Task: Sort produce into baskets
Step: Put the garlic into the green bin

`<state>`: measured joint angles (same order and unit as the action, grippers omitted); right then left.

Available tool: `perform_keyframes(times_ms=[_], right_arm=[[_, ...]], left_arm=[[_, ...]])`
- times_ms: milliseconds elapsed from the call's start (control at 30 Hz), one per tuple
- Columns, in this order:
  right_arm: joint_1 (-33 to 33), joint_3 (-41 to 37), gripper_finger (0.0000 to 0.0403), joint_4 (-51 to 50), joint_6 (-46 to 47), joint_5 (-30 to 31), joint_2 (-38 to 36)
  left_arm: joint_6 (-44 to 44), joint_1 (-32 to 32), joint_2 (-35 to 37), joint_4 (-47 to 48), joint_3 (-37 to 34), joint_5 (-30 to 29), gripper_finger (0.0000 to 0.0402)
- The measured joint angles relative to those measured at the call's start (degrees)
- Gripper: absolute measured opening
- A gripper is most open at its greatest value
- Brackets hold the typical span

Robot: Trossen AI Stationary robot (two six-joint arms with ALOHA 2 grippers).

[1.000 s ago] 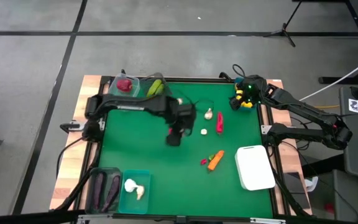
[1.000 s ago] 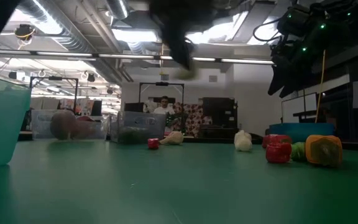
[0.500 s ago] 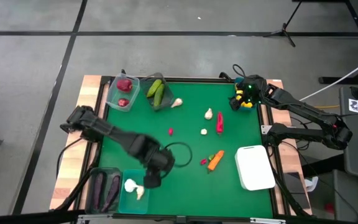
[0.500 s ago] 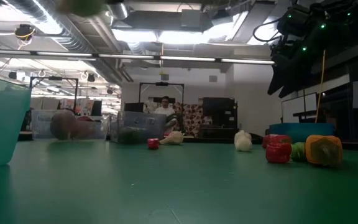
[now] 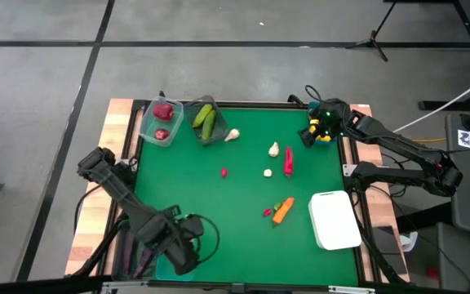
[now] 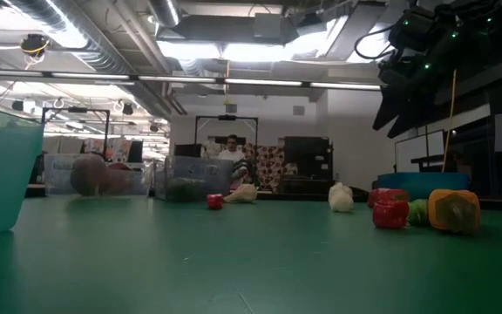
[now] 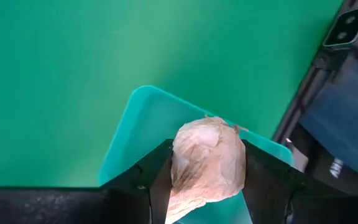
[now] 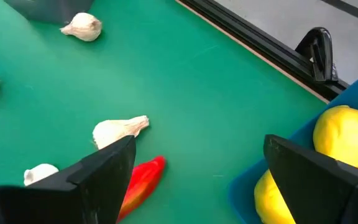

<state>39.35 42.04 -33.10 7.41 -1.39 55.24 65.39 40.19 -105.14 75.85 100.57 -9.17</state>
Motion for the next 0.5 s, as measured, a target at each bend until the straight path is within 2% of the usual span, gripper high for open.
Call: perform_keyframes(times_ms=[133, 300, 500], right_arm=[[0.00, 0.00, 0.0351, 0.00, 0.01, -0.20, 0.00], [0.00, 0.00, 0.0351, 0.00, 0.01, -0.20, 0.00], [0.00, 0.00, 0.0351, 0.00, 0.01, -0.20, -0.01]], left_arm=[[3.26, 2.44, 0.00, 0.71, -0.79, -4.44, 0.0157], [5.24, 3.06, -0.02, 0.09, -5.88, -4.49, 0.0157], [3.64, 2.11, -0.09, -8.14, -13.49, 0.88, 0.0157]])
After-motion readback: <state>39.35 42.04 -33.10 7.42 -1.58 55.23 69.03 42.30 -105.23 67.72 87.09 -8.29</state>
